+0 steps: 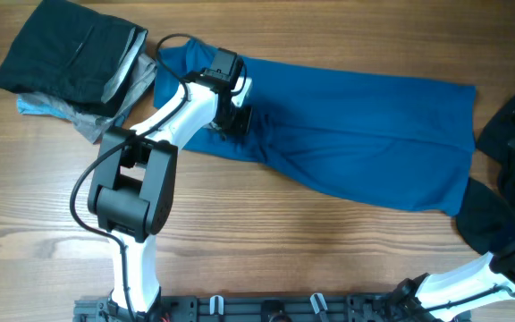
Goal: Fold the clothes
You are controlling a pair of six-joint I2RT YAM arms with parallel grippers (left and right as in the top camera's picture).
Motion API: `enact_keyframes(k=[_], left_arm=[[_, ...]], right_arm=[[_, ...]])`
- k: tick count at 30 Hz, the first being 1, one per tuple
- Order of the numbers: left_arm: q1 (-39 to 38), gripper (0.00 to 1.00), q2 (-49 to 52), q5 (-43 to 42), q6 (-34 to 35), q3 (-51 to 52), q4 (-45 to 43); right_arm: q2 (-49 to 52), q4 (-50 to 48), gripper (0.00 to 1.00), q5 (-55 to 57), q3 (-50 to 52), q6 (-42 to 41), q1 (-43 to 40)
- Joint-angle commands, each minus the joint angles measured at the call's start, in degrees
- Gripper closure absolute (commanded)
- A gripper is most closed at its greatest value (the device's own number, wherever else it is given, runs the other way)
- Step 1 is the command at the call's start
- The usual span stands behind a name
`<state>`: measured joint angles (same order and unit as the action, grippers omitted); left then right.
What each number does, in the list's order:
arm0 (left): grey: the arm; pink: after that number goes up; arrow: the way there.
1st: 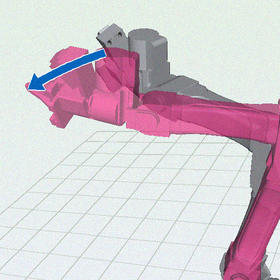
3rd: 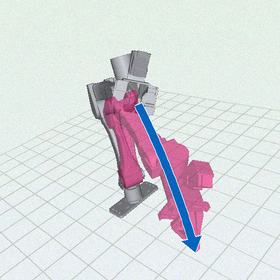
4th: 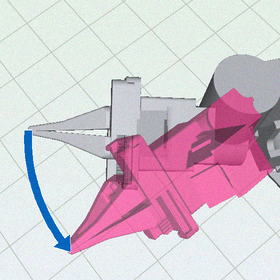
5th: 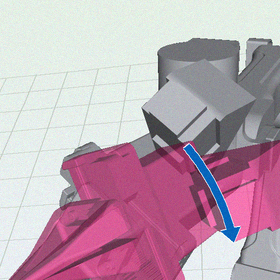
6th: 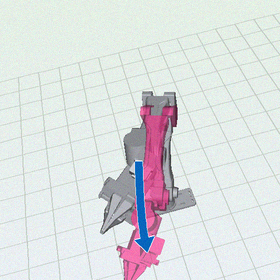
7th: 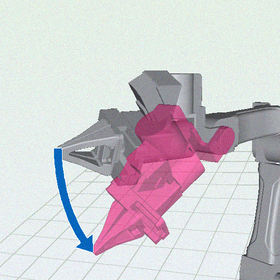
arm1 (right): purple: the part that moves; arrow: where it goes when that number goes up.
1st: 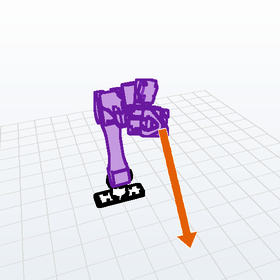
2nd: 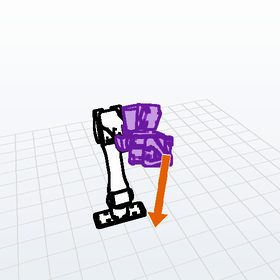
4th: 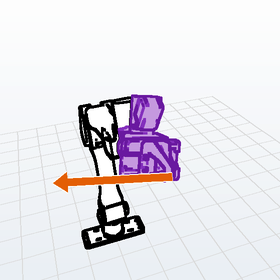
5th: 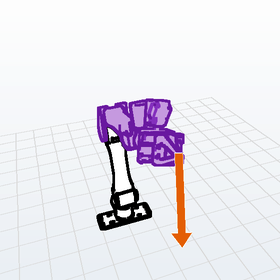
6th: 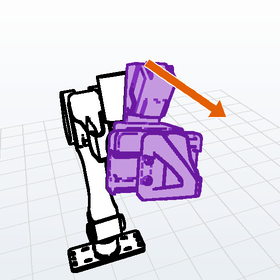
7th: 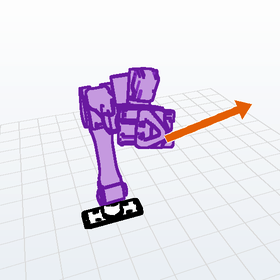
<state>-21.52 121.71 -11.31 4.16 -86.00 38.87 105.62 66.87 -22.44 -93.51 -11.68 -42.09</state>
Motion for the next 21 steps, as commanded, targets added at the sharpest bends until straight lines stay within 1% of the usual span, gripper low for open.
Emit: enact_keyframes(k=[1,5,7,12,16,19,21], left_arm=[[0.07,0.96,0.09,-3.72,4.76,0.04,-4.81],[0.11,0.93,-0.57,-4.59,5.77,0.04,-7.54],[0.04,0.90,-0.55,-4.74,5.75,0.04,-8.46],[0.85,0.83,-3.04,-4.74,5.68,0.04,-5.07],[1.70,0.73,-6.84,-4.50,5.29,0.04,-1.05],[1.73,0.63,-6.86,-4.46,5.27,0.09,0.07],[1.73,0.61,-5.68,-3.58,5.27,0.42,0.66]], right_arm=[[-0.20,0.02,0.43,0.61,0.39,-0.31,0.13],[-0.20,-0.07,0.43,0.61,0.39,-0.35,0.13],[-0.20,-0.11,0.43,0.61,0.39,-0.35,0.13],[-0.20,0.04,0.43,0.61,0.39,-0.33,0.13],[-0.20,0.02,0.43,0.61,0.39,-0.35,0.13],[-0.20,0.04,0.43,0.61,0.39,-0.33,0.13],[-0.20,0.15,0.43,0.61,0.39,-0.31,0.13]])
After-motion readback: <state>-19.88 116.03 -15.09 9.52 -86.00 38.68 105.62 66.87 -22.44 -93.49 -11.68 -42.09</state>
